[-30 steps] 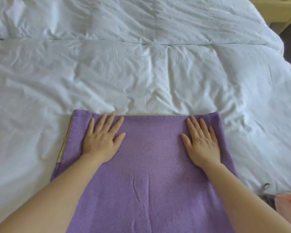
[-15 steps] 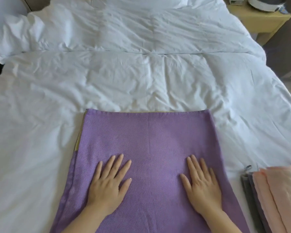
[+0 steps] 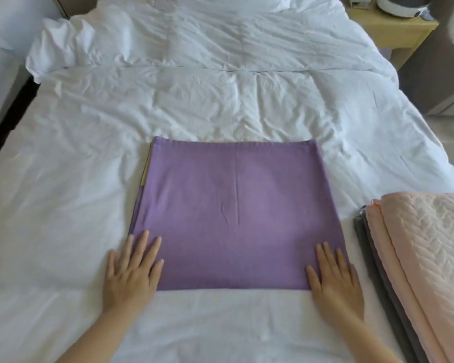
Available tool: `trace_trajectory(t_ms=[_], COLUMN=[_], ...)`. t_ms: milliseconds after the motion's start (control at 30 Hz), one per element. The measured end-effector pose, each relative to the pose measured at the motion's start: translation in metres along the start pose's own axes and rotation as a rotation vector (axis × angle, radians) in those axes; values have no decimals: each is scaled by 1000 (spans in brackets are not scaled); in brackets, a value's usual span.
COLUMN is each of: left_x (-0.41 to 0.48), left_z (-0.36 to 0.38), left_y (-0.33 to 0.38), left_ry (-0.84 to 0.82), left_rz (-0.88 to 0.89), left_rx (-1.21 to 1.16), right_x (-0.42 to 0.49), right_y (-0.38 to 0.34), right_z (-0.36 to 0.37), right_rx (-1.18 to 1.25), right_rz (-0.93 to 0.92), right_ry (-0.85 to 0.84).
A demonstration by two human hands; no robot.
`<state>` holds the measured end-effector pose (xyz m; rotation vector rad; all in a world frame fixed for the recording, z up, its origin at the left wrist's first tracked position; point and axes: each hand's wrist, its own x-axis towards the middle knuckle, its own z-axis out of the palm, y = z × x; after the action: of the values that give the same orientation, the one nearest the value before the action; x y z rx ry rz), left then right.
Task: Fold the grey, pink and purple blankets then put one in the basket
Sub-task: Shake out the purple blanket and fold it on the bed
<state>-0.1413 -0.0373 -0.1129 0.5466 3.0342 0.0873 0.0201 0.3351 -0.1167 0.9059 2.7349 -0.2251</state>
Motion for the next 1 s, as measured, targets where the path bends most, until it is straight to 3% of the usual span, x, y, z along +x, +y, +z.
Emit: trace_trajectory(t_ms=[133, 233, 433, 533, 700, 867, 1000], left_x=[-5, 1, 7, 14, 32, 54, 53], left_z=[-8, -17, -28, -39, -72, -108, -111], left_y=[-1, -5, -17, -4, 54, 144, 239], left_ry=[94, 21, -81, -52, 99, 236, 188], left_rz=[-362, -627, -747, -681, -407, -223, 60], left_rx=[-400, -685, -943, -880, -770, -746, -697], right_x=[-4, 1, 1, 0, -1, -3, -10], right_y=[13, 18, 23, 24, 30, 35, 37], right_z=[-6, -15, -27, -31, -37, -43, -47], right_rx=[373, 656, 755, 784, 819, 934, 1061], right_rz=[130, 285, 399, 382, 348, 315, 302], right_ry=[98, 180, 141, 126, 122, 76, 48])
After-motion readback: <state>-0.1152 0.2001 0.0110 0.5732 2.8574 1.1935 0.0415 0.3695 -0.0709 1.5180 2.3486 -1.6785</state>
